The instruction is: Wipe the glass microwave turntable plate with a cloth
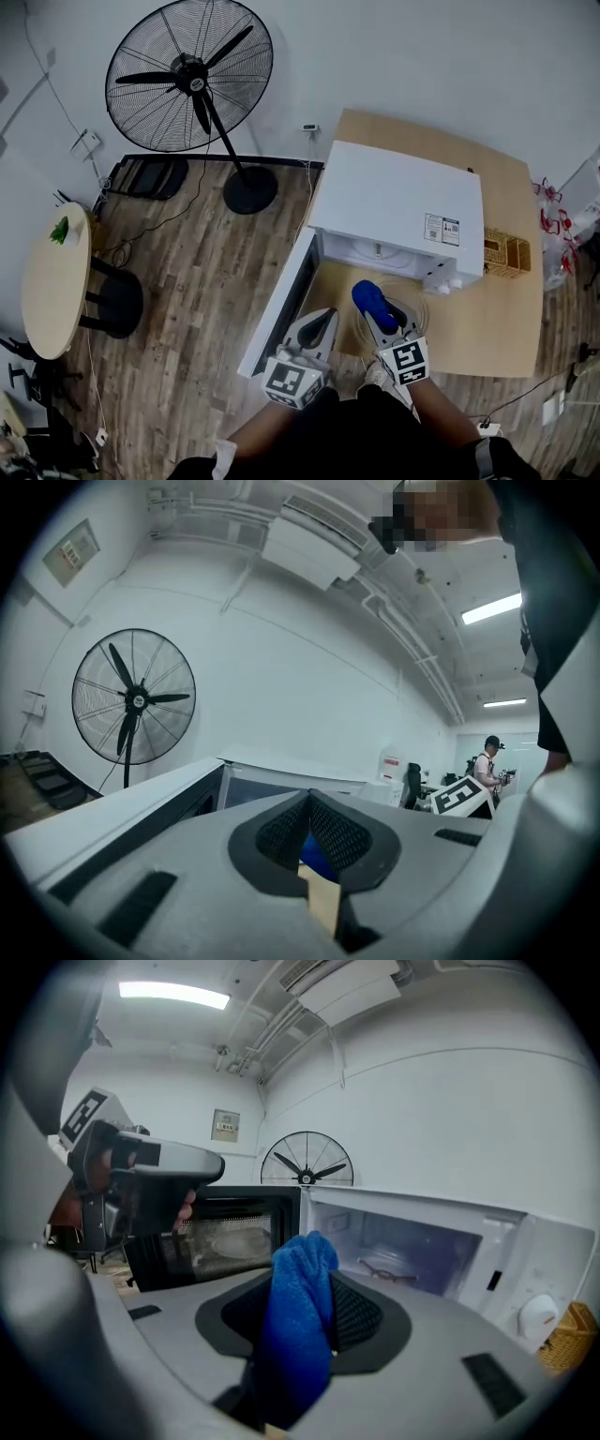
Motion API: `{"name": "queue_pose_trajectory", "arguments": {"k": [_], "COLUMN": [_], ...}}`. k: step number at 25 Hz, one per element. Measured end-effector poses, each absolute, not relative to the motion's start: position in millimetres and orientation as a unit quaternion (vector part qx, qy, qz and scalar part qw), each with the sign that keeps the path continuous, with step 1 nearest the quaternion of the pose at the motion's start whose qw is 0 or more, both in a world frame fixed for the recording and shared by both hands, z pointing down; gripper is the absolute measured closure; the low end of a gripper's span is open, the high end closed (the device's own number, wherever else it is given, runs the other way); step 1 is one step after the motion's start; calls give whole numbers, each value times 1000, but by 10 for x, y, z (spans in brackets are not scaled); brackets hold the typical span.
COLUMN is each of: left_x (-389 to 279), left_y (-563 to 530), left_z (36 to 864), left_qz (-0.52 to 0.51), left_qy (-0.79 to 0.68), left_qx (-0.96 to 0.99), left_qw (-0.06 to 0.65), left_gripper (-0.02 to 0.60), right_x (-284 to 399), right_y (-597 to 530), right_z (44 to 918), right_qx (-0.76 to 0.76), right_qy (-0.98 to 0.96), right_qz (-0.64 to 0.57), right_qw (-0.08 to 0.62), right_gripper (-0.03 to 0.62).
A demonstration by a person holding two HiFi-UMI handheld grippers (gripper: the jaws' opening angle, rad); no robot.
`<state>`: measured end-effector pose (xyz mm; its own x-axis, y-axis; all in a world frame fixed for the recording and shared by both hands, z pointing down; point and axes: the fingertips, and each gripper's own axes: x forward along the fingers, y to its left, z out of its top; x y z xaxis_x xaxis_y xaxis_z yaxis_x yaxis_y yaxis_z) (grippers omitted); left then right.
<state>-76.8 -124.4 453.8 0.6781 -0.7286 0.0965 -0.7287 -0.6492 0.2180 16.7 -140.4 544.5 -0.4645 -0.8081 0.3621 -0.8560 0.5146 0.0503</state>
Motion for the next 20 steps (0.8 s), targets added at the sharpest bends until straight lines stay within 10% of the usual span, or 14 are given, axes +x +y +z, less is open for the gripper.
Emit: {"name": "queue_pose_trajectory", "arguments": {"k": [20], "left_x": [-732], "left_y": [-1239], "left_z": [4774], "left_qz": [17], "left_qy": [-445], "left_qx": [885], "left_qw": [133], "left_gripper": [580], "right_x": [133], "right_y": [-1492], "right_z": [6864], "right_qx": [373], "right_qy": [-857], "right_qz": [150], "right_qw": [323], "right_gripper": [437]}}
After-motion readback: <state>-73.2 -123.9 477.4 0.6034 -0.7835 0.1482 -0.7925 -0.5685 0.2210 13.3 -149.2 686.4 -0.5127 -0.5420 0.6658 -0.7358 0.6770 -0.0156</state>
